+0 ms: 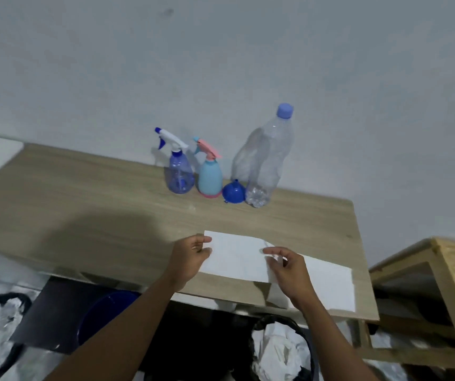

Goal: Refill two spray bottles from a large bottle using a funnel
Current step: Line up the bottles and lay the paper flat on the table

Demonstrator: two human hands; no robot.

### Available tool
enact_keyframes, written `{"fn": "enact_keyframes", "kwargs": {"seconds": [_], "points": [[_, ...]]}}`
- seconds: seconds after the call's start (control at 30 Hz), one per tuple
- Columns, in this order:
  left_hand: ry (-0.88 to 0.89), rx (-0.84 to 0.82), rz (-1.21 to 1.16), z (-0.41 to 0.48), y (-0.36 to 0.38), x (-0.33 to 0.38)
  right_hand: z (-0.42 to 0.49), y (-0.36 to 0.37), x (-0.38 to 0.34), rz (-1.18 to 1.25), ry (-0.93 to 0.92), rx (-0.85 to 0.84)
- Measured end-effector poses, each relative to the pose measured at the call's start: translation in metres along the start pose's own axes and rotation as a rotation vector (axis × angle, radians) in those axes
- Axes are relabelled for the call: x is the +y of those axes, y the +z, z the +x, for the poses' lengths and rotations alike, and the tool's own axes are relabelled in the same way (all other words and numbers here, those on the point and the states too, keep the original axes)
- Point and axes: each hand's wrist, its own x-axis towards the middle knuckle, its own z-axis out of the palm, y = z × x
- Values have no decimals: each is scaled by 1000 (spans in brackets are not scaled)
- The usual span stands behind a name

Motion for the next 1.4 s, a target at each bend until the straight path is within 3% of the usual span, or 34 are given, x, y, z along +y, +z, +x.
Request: {"fn": "enact_keyframes", "kwargs": {"seconds": [0.1, 0.4, 0.57, 0.8, 0.9, 0.97, 1.1, 1.27, 1.4], "points": [[-31, 4, 20, 5, -53, -21, 12, 57, -12, 4, 16, -66], [-84, 113, 171, 53, -207, -83, 73, 232, -61, -185, -156, -254], [-128, 141, 188, 84, -248, -98, 115, 299, -80, -323, -249, -227], [-111, 215, 287, 99, -261, -107, 145, 340, -91, -522, -295, -184], [-106, 386, 483, 94, -260, -112, 142, 350, -85, -658, -407, -133], [-8, 433, 633, 96, -253, -114, 136, 360, -83, -688, -448, -174], [196, 323, 761, 114, -228, -114, 141, 382, -84, -827, -585, -354], [199, 221, 858, 132, -207, -138, 161, 401, -71, -949, -548, -548], [215, 237, 897, 129, -199, -147, 165, 397, -57, -1057, -641, -568]]}}
